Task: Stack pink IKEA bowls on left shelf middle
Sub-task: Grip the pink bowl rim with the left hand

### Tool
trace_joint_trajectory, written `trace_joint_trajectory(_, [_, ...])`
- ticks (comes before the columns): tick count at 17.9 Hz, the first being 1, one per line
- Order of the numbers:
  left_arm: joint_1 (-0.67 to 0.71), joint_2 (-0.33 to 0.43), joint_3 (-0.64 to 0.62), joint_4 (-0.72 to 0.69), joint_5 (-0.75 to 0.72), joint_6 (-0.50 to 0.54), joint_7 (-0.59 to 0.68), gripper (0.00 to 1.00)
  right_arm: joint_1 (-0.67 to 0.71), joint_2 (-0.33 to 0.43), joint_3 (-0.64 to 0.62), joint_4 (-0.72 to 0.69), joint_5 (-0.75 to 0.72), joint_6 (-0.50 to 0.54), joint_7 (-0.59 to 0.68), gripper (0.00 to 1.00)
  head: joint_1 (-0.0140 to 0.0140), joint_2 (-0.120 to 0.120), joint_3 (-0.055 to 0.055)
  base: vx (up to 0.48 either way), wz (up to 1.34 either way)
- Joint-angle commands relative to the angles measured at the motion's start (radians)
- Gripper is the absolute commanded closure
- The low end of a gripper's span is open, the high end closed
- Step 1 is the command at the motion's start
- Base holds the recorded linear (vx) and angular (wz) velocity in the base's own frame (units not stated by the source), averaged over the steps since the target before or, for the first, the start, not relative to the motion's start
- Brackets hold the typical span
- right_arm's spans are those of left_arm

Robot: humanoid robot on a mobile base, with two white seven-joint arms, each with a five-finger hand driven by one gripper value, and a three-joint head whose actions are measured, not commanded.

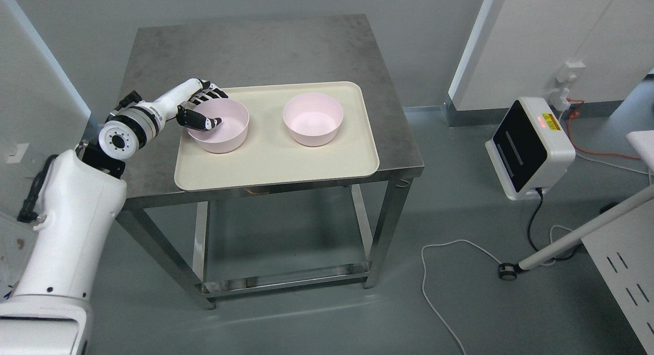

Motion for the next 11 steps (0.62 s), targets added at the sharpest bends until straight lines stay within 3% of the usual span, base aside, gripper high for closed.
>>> trace_joint_trajectory(1, [-0.014,-0.011,-0.05,0.04,-0.008,-0.042,0.0,0.74,0.0,-0.017,-0.009,0.0,0.008,0.001,-0.001,0.0,0.0,0.0,0.0,0.0,0.0])
trace_joint_trajectory(7, [-0.015,-0.03,-0.01,0.046,-0.006,-0.123,0.0,0.99,0.0,-0.017,-0.009,0.0,0.008,0.001,-0.001,0.0,0.0,0.0,0.0,0.0,0.0])
trace_joint_trajectory(11, [-0.035,-0.045,0.056,0.04,-0.003,-0.123,0.0,1.0,0.0,-0.017,-0.009,0.0,0.008,0.001,-0.001,0.0,0.0,0.0,0.0,0.0,0.0])
